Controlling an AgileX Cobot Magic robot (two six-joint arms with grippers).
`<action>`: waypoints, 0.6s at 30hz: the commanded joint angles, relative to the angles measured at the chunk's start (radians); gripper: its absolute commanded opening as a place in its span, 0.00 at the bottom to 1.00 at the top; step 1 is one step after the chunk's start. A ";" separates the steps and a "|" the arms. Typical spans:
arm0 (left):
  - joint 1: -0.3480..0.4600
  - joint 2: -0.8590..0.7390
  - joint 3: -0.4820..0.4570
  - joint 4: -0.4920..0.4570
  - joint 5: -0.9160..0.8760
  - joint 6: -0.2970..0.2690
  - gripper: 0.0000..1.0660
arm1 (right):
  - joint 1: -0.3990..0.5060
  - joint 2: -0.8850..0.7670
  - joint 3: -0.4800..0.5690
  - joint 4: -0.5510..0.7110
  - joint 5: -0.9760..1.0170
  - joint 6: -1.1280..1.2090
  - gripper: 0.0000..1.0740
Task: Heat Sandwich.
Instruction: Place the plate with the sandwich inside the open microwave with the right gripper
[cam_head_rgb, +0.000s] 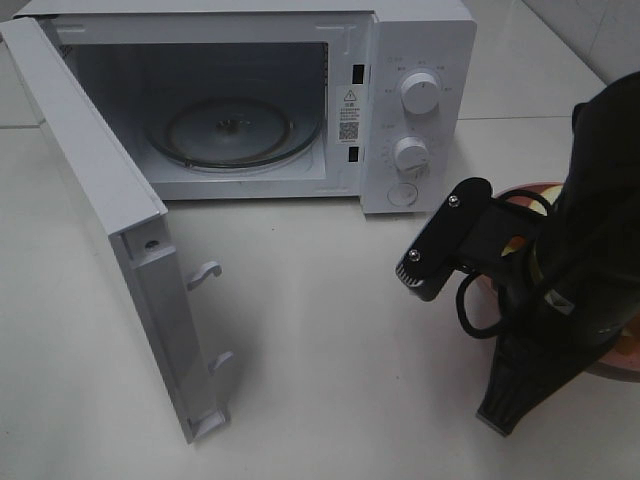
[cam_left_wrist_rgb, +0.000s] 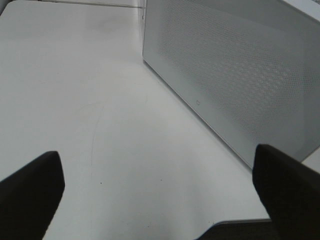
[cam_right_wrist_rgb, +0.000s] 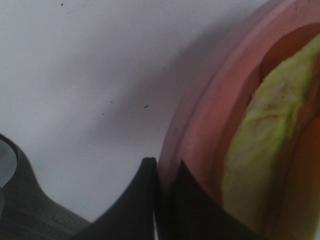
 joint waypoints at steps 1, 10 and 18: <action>-0.002 -0.017 0.002 -0.001 -0.015 0.003 0.91 | 0.049 -0.029 0.002 -0.034 0.039 -0.051 0.00; -0.002 -0.017 0.002 -0.001 -0.015 0.003 0.91 | 0.148 -0.063 0.002 -0.036 0.083 -0.164 0.00; -0.002 -0.017 0.002 -0.001 -0.015 0.003 0.91 | 0.168 -0.100 0.002 -0.033 0.051 -0.332 0.00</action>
